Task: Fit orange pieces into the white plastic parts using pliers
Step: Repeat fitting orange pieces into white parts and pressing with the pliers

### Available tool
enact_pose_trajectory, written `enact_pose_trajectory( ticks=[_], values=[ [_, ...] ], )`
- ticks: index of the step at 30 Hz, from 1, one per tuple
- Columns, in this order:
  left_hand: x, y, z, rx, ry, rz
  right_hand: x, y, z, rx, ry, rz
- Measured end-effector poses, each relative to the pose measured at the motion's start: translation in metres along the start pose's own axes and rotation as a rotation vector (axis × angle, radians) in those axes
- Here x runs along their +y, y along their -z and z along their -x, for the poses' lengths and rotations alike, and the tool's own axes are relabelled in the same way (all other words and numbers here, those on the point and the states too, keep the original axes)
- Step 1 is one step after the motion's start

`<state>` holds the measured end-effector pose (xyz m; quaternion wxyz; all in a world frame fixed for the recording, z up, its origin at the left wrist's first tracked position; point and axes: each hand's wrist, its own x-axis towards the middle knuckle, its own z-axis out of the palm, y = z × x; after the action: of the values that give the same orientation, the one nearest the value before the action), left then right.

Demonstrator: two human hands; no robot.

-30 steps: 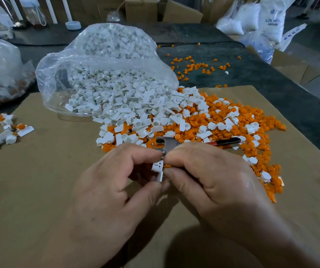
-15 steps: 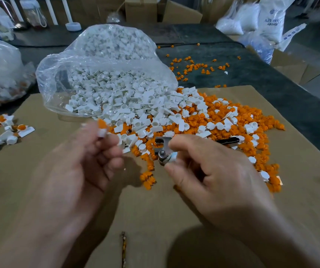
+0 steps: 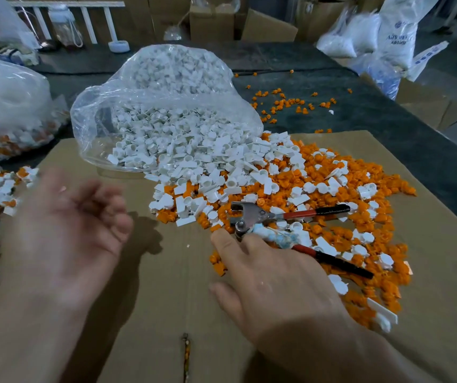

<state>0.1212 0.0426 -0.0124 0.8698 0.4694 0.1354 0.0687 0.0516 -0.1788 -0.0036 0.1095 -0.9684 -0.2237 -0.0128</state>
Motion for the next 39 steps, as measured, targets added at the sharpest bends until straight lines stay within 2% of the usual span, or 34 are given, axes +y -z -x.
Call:
enact_pose_trajectory(
  ticks=[2, 4, 5, 7, 12, 14, 19, 26, 36, 39],
  values=[
    [-0.009, -0.015, 0.013, 0.057, -0.126, -0.431, 0.001, -0.002, -0.002, 0.032, -0.007, 0.059],
    [-0.022, -0.020, 0.028, -0.021, -0.377, -1.016, 0.002, -0.002, -0.004, -0.002, 0.001, 0.090],
    [-0.027, -0.019, 0.032, -0.093, -0.458, -1.225, 0.003, -0.002, -0.004, -0.015, 0.011, 0.100],
    [-0.033, -0.016, 0.034, -0.167, -0.518, -1.426, 0.003, -0.002, -0.004, -0.019, 0.006, 0.106],
    [-0.035, -0.026, 0.025, -0.193, -0.565, -1.624, -0.002, -0.005, -0.006, -0.016, 0.006, 0.114],
    [-0.036, -0.029, 0.026, -0.217, -0.558, -1.675, -0.004, -0.006, -0.006, -0.025, 0.017, 0.111],
    [-0.038, -0.030, 0.032, -0.265, -0.676, -1.562, -0.001, -0.004, -0.007, -0.051, -0.040, 0.099],
    [-0.034, -0.038, 0.052, -0.550, -0.771, -1.529, 0.006, 0.005, -0.005, -0.001, -0.097, 0.032],
    [-0.040, -0.037, 0.048, -0.386, -0.620, -1.471, 0.015, 0.014, 0.002, 0.142, -0.102, -0.172],
    [-0.039, -0.037, 0.049, -0.422, -0.648, -1.452, 0.016, 0.017, 0.003, 0.144, -0.117, -0.208]
  ],
)
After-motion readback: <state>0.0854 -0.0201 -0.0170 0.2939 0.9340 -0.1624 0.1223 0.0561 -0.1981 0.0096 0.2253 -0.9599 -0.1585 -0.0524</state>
